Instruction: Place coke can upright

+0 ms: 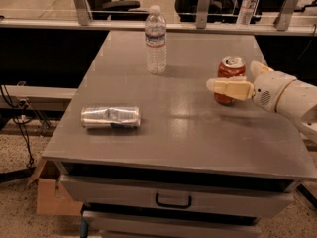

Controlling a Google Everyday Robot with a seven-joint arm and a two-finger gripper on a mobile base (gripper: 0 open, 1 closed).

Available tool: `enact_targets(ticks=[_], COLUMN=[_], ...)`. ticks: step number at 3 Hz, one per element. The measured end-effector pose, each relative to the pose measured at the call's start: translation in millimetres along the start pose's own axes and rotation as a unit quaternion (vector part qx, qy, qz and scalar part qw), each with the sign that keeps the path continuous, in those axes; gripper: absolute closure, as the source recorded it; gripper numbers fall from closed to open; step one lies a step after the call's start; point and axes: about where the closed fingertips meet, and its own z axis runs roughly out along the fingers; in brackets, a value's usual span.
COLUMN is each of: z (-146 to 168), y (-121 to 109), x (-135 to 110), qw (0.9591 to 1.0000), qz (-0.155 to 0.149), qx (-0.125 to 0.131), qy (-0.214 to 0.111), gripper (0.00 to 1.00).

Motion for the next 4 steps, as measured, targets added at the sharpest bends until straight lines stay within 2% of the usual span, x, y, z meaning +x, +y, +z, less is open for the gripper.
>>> enact_targets(ticks=[1, 2, 3, 4], z=[-19.6, -43.5, -83.2, -81.3], y=[-0.7, -3.2, -8.2, -6.7], x=[4.2, 11.3, 24.3, 23.8], qw=[0.9992, 0.9956, 0.9830, 0.9834], qz=[-0.001, -0.001, 0.012, 0.009], qx=[0.024, 0.058, 0.119, 0.117], qy=[0.031, 0.074, 0.139, 0.139], gripper=[0.00, 0.00, 0.00, 0.00])
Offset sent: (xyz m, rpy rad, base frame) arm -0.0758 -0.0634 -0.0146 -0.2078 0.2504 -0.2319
